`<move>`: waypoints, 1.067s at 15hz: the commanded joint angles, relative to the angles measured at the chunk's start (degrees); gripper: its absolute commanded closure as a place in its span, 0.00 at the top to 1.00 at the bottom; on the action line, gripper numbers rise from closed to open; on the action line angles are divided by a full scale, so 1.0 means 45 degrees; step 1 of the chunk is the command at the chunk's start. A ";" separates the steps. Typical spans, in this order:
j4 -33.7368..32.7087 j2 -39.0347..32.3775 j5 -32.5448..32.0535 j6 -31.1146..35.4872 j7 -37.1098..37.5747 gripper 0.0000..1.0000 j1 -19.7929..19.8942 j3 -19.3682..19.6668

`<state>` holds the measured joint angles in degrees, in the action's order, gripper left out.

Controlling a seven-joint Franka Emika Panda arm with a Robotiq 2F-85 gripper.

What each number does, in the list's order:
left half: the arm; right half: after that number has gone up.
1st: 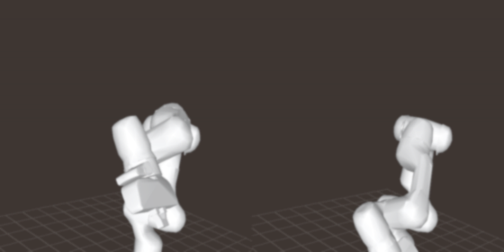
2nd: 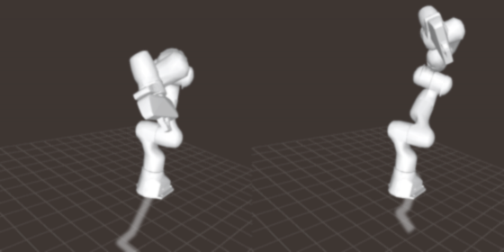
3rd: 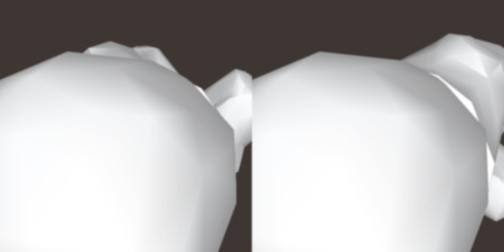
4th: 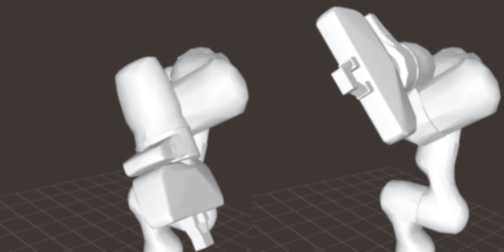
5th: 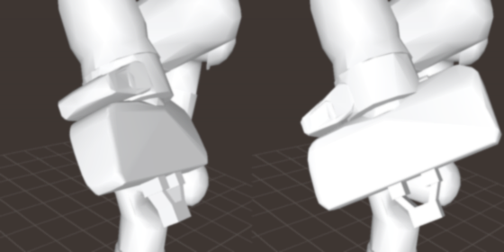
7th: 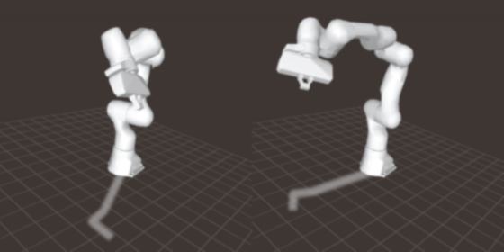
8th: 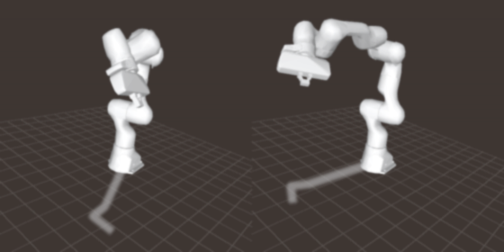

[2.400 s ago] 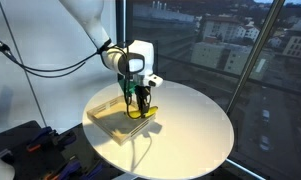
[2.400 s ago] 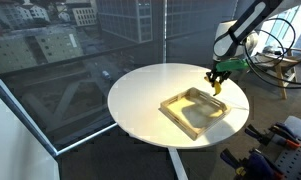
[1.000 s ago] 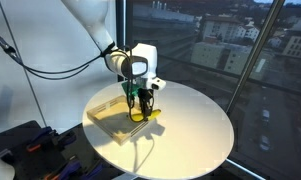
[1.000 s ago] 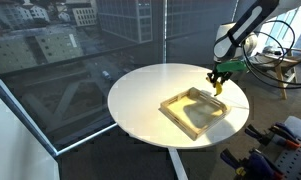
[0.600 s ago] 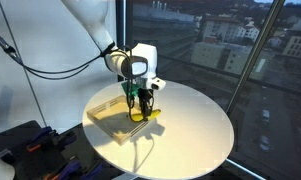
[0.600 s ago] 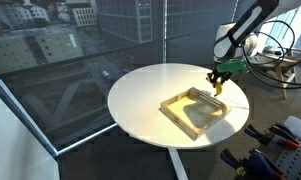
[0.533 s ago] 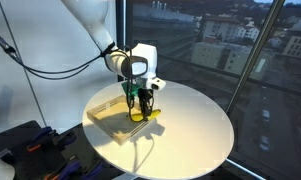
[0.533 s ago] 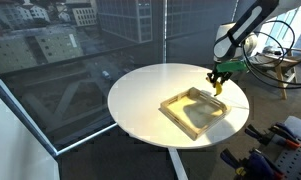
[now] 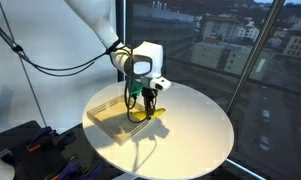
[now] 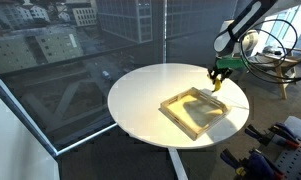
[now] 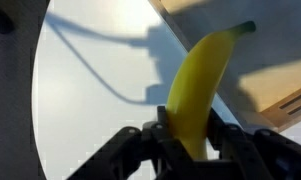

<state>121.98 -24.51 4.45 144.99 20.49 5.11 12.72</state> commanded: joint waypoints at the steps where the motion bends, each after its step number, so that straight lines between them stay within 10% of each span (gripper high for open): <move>1: -0.0756 -0.0220 0.0639 -0.0660 -0.0177 0.16 0.0500 -0.0222; 16: -0.2805 -0.1829 0.1082 -0.1216 -0.0064 0.16 0.1468 -0.0057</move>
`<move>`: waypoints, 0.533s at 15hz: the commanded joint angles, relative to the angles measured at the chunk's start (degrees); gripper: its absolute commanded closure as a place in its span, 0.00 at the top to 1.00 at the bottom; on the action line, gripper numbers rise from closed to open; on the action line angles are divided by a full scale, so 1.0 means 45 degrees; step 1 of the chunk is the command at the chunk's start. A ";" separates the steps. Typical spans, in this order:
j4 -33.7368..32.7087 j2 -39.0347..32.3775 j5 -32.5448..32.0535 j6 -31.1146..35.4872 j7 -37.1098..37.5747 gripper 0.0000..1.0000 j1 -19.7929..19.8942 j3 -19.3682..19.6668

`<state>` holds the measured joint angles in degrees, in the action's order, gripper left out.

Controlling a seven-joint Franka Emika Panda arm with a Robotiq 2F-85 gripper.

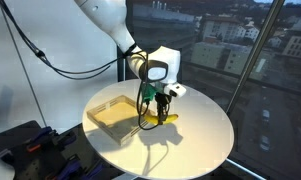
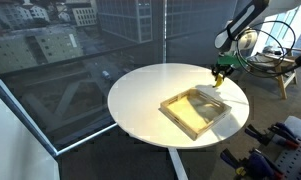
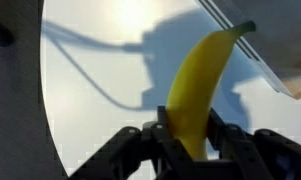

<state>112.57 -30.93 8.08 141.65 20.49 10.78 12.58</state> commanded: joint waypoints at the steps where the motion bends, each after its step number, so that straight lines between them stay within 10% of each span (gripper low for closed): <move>1: -0.0808 -0.0509 0.0278 -0.0488 -0.0062 0.16 0.0244 -0.0020; 8: -0.1259 -0.1114 0.0258 -0.0539 -0.0044 0.16 0.0437 0.0048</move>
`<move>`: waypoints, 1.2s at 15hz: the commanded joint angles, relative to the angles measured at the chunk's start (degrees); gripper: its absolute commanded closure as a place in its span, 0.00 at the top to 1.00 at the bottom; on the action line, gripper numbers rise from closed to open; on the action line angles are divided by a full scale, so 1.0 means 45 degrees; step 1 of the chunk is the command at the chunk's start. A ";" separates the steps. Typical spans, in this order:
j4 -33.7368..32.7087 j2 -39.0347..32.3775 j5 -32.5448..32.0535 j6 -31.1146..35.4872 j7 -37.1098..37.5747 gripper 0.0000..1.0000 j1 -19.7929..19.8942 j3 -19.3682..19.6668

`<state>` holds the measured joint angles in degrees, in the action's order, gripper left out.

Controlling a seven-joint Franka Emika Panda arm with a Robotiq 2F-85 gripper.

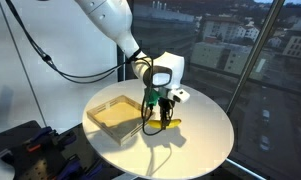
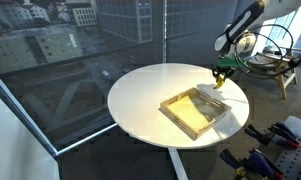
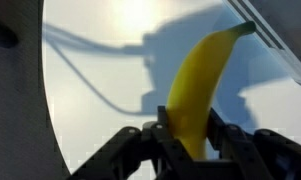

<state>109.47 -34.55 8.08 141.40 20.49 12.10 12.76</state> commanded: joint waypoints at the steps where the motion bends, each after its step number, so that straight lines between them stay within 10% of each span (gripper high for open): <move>1: -0.0599 -0.0377 0.0252 -0.0481 -0.0042 0.16 0.0157 0.0021; 18: -0.0795 -0.1100 0.0234 -0.0430 -0.0095 0.16 0.0232 0.0132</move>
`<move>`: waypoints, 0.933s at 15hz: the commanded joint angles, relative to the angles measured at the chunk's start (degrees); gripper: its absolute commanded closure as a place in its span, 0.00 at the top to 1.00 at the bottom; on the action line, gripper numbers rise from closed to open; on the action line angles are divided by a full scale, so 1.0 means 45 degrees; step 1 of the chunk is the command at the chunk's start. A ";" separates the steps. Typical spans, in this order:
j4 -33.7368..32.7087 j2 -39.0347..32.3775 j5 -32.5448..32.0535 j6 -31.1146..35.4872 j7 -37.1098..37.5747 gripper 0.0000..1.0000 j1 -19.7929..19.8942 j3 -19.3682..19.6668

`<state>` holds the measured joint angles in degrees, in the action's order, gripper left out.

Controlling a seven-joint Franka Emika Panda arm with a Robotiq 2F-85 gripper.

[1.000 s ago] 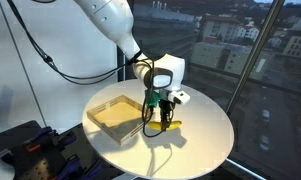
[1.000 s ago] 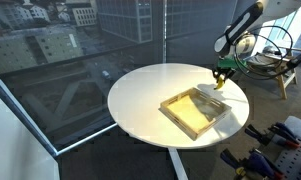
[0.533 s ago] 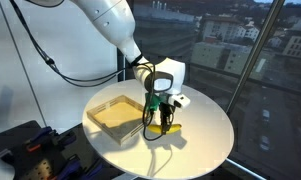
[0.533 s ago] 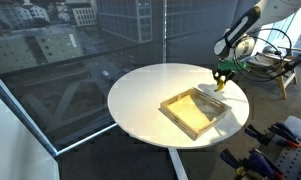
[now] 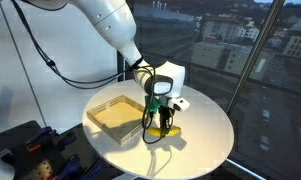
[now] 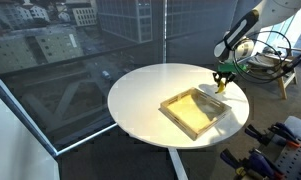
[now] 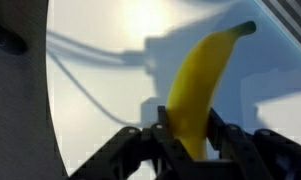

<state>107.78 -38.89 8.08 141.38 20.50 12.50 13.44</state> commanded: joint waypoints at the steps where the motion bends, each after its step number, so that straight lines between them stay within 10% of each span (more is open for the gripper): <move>1: -0.0414 -0.0145 0.0231 -0.0421 -0.0091 0.16 0.0138 -0.0013; 3: -0.0399 -0.0153 0.0222 -0.0397 -0.0082 0.23 0.0125 -0.0001; 5: -0.0397 -0.0163 0.0218 -0.0388 -0.0072 0.65 0.0118 0.0009; 9: -0.0402 -0.0152 0.0217 -0.0382 -0.0069 0.94 0.0112 0.0014; 14: -0.0377 -0.0106 0.0202 -0.0368 -0.0118 1.00 0.0107 0.0000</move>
<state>107.53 -39.18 8.08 141.38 20.50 12.50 13.59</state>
